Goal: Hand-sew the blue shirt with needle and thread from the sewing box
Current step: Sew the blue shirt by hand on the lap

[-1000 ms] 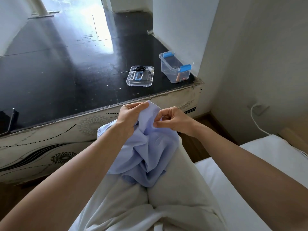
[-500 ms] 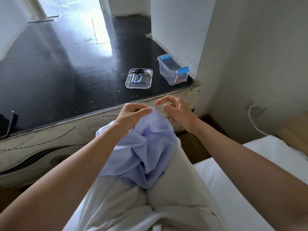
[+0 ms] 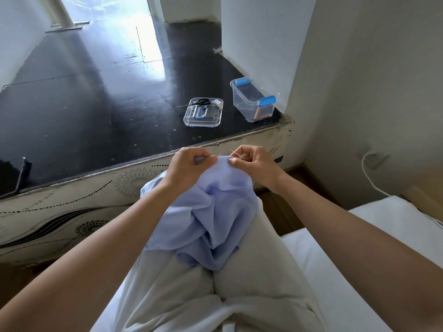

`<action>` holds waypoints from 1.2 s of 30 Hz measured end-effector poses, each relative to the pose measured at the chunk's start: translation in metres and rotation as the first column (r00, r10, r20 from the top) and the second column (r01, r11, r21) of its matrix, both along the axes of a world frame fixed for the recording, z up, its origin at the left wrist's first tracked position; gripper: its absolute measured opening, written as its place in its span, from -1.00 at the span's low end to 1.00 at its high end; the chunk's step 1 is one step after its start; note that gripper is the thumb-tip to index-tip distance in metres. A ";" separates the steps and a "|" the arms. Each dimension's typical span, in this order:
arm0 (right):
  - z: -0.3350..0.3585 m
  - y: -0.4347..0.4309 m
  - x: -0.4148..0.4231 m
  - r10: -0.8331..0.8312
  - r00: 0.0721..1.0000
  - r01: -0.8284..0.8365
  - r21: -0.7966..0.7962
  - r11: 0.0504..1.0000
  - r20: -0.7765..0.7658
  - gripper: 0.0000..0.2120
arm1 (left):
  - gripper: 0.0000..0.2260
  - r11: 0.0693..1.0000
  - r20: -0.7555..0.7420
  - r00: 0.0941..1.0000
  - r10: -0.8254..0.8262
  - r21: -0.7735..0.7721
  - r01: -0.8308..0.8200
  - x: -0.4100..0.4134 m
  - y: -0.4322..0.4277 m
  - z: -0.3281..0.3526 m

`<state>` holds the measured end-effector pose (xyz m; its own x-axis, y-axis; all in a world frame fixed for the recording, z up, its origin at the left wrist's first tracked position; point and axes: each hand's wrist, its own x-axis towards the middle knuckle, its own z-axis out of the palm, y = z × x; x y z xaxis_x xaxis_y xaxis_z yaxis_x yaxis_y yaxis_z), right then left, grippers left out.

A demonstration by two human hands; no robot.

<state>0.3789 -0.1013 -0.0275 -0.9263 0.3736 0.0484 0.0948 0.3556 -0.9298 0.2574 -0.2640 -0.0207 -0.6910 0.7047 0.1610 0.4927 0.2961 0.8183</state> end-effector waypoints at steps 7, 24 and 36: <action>0.002 -0.001 0.001 -0.018 0.999 0.017 -0.011 1.000 -0.038 -0.82 | -0.93 1.000 -0.090 0.996 0.006 0.031 -0.003 0.003 0.004 0.005; -0.003 0.004 0.006 -0.034 0.999 0.032 -0.105 0.994 -0.020 -0.80 | -0.90 0.997 0.273 0.962 0.015 0.072 -0.036 0.017 0.009 0.015; 0.002 0.005 0.015 0.073 0.981 -0.077 -0.012 0.997 -0.182 -0.83 | -0.82 0.988 0.384 0.923 0.027 0.131 -0.083 0.023 0.007 0.024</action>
<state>0.3936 -0.0967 -0.0250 -0.9283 0.3061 0.2111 -0.1017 0.3371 -0.9360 0.2800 -0.2573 0.0033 -0.7570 0.6530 -0.0259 0.1228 0.1811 0.9758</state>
